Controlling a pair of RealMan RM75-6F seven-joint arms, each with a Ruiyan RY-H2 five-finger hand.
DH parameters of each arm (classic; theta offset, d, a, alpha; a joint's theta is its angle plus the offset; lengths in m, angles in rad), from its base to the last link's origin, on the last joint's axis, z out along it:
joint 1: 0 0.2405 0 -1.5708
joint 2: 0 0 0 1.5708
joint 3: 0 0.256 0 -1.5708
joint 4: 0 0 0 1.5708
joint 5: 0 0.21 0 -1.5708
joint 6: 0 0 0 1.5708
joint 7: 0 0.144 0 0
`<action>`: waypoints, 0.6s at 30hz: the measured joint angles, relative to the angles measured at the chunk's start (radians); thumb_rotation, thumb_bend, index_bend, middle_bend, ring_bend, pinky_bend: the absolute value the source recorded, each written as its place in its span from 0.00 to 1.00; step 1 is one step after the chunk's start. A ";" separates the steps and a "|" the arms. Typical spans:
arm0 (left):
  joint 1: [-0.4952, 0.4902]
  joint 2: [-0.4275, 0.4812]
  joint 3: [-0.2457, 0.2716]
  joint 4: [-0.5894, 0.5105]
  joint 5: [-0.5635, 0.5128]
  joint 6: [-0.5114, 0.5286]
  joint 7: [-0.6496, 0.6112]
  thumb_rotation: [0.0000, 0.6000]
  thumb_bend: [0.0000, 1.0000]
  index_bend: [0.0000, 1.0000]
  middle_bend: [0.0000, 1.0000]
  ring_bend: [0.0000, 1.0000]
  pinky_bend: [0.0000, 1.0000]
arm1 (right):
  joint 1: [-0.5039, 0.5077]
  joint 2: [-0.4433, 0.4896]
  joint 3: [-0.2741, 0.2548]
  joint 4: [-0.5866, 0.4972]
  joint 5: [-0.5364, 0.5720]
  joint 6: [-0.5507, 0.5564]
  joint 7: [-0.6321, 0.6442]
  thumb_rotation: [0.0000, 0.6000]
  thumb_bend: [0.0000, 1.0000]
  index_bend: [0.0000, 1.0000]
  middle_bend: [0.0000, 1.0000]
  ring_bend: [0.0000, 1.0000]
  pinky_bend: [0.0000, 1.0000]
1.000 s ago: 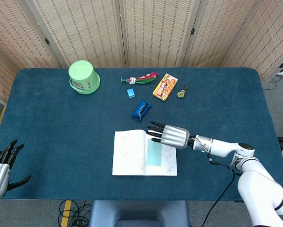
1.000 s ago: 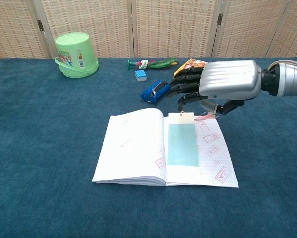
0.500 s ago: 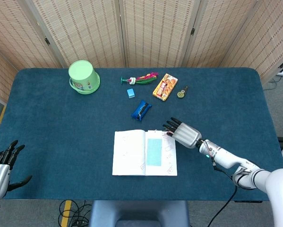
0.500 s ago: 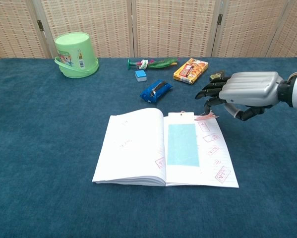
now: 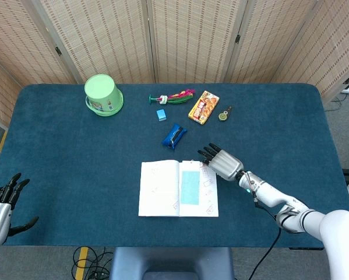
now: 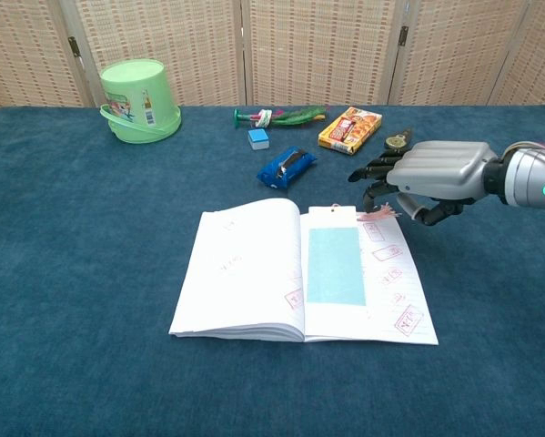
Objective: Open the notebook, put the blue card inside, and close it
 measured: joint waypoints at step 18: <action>0.001 -0.005 0.000 0.014 -0.015 -0.009 -0.005 1.00 0.17 0.14 0.06 0.18 0.21 | 0.022 -0.077 0.026 0.091 -0.029 -0.021 0.034 1.00 0.88 0.29 0.02 0.00 0.00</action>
